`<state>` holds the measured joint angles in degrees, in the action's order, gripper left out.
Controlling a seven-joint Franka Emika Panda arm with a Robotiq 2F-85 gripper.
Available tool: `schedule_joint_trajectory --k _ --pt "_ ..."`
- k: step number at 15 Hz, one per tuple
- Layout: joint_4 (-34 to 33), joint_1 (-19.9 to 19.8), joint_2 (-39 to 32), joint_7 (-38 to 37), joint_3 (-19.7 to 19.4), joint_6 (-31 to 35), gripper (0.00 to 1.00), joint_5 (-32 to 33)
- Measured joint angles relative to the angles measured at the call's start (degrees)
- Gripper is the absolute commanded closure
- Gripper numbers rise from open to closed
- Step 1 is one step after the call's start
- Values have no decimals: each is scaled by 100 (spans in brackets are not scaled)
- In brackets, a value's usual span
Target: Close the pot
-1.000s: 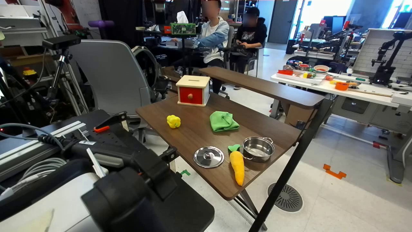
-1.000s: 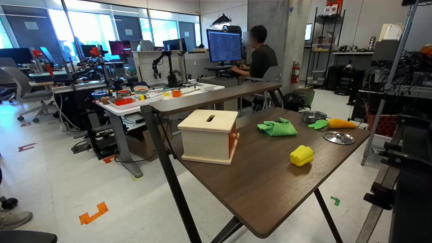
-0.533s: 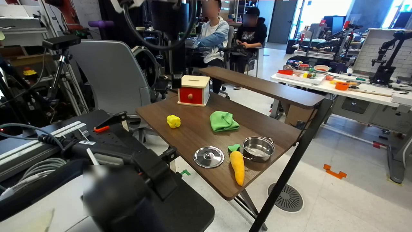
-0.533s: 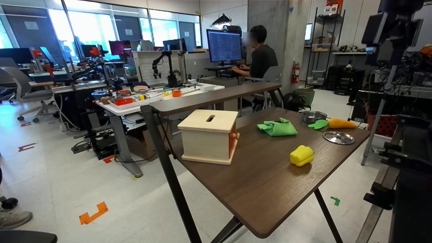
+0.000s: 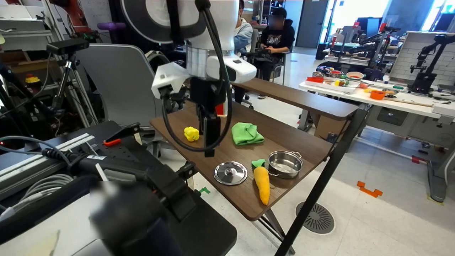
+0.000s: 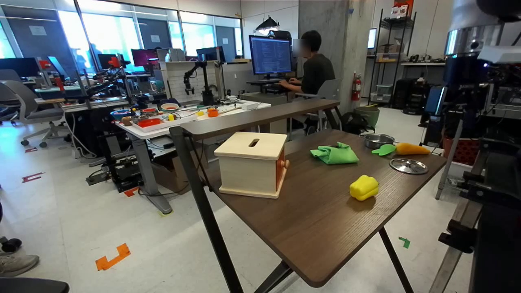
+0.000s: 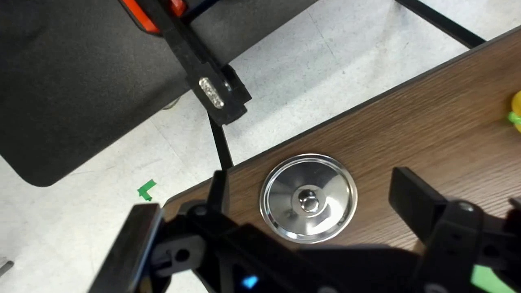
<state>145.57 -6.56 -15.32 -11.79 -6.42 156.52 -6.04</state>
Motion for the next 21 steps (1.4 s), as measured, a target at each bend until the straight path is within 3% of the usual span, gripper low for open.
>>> schedule_joint_trajectory --k 9,17,18,19,21 --pt "-1134 -57 -1588 -212 -136 326 0 -85" --pt "-1805 84 -2314 -494 -125 330 0 -111" --pt "-1858 110 -2359 -525 -111 330 3 -119" --pt "-1904 134 -2396 -551 -95 330 28 -125" --pt "-1978 187 -2448 -586 -74 330 29 -128"
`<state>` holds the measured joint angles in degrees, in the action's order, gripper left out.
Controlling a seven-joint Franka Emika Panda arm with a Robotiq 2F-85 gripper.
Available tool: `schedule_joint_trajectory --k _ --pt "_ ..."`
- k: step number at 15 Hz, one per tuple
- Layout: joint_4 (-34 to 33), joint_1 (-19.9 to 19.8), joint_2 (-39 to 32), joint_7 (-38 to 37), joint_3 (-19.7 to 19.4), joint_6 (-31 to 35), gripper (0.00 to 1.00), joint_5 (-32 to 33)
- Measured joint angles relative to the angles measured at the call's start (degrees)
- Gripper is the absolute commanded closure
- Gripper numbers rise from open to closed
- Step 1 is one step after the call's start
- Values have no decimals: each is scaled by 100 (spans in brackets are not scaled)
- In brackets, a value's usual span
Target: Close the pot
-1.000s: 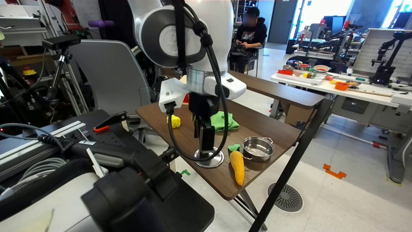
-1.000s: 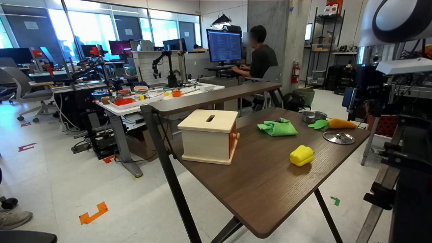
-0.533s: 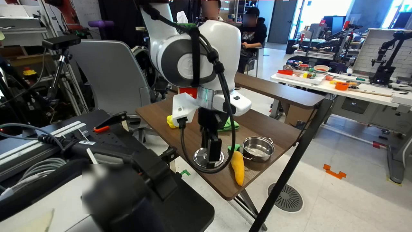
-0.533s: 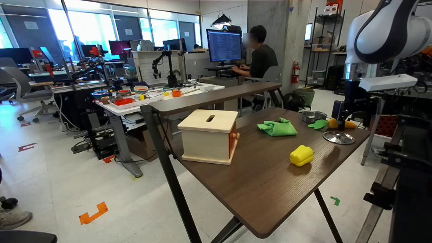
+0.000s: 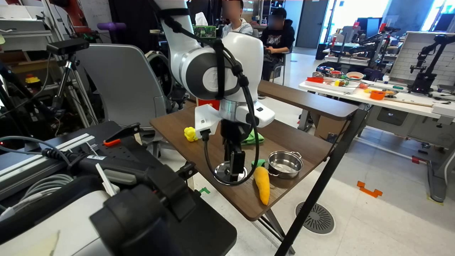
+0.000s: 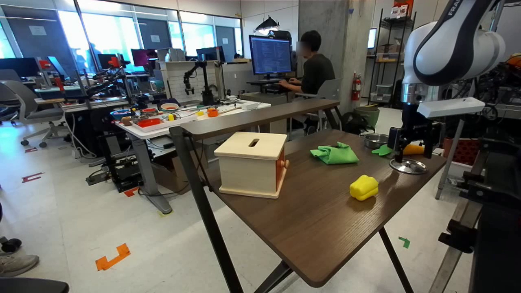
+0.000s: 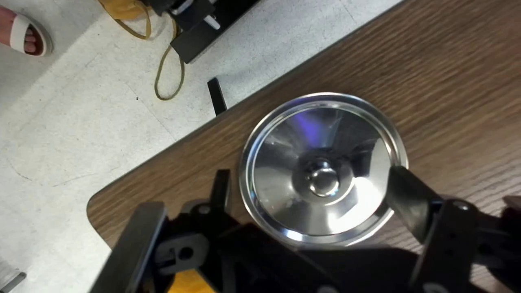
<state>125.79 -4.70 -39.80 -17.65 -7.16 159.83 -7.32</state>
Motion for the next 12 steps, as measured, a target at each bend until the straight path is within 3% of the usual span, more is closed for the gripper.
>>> schedule_joint_trajectory --k 8,9,12 --pt "-111 96 -91 -56 0 5 91 -12" --pt "-116 93 -96 -58 0 5 96 -24" --pt "-136 68 -85 -58 -1 4 97 -155"
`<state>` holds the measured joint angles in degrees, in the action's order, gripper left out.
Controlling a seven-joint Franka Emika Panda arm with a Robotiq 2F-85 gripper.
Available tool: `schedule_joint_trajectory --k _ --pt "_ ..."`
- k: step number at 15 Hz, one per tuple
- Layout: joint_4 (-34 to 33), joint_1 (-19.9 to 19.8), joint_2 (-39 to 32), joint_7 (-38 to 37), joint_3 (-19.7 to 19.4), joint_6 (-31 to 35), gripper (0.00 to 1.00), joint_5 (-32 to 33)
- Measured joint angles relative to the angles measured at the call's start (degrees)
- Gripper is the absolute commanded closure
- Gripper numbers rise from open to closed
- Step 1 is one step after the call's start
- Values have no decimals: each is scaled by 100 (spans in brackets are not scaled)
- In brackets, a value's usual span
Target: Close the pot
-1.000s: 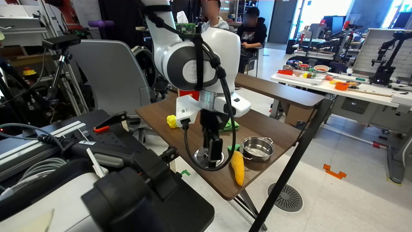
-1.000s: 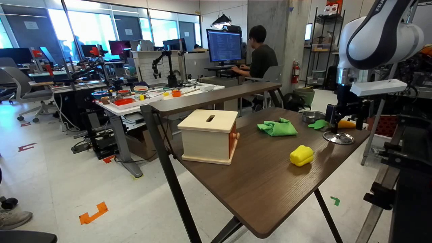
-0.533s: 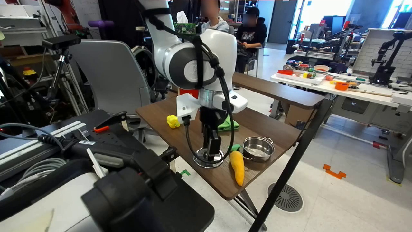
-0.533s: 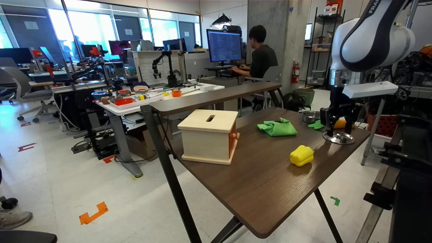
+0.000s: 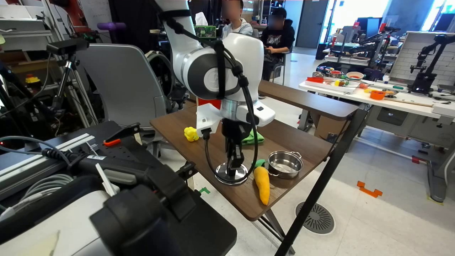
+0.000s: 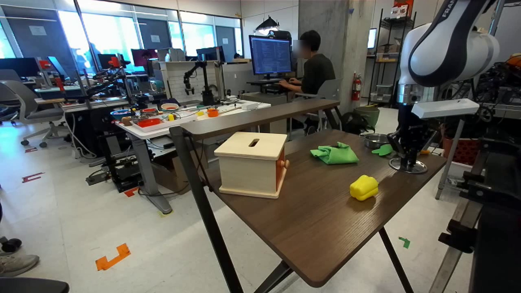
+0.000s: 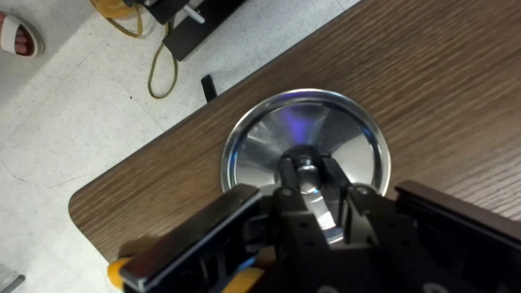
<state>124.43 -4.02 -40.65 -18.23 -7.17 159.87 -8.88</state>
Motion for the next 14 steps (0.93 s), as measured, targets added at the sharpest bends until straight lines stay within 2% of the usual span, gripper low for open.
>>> schedule_joint_trajectory --k 7,14 --pt "-74 -42 68 3 2 0 95 -244" --pt "-87 -132 817 -3 -67 -17 95 -410"
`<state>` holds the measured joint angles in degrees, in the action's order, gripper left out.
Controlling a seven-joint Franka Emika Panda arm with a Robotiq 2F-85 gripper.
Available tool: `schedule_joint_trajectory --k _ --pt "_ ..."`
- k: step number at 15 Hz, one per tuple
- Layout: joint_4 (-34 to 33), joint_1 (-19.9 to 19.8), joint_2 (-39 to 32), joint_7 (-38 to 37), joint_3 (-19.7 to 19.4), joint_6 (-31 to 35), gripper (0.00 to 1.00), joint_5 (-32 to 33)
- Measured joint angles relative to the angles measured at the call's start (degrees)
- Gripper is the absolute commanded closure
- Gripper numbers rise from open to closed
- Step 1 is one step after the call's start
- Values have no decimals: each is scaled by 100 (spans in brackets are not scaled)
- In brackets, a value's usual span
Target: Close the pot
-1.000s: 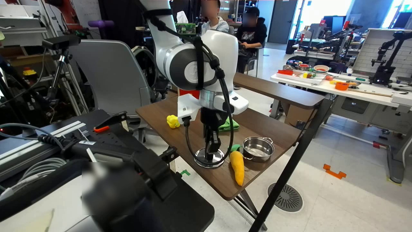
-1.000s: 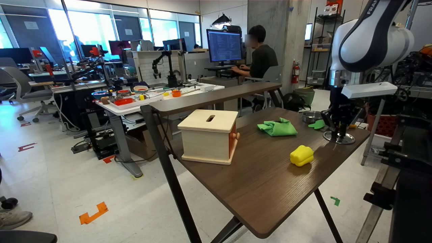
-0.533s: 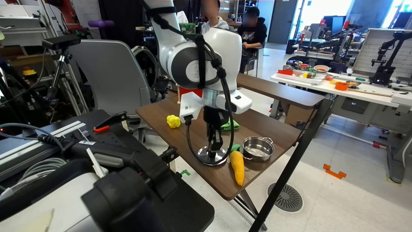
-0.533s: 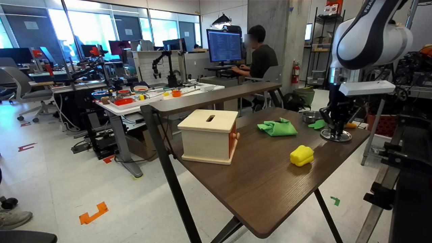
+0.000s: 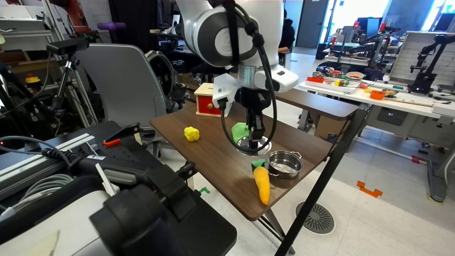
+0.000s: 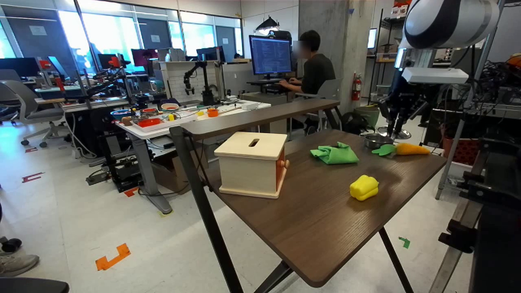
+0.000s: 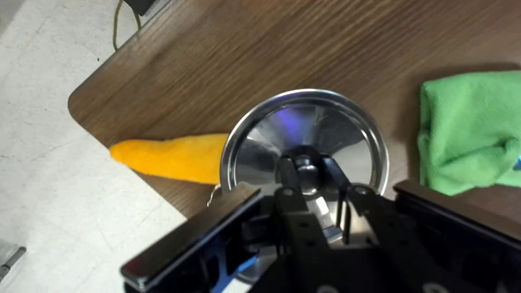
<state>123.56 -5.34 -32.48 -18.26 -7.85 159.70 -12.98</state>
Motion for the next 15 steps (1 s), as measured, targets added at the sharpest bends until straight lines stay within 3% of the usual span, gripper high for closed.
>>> schedule_joint_trajectory --k 9,15 --pt "-504 -681 -182 -26 -121 0 95 -321" --pt "-1085 -748 -753 -170 -85 -54 95 -449"
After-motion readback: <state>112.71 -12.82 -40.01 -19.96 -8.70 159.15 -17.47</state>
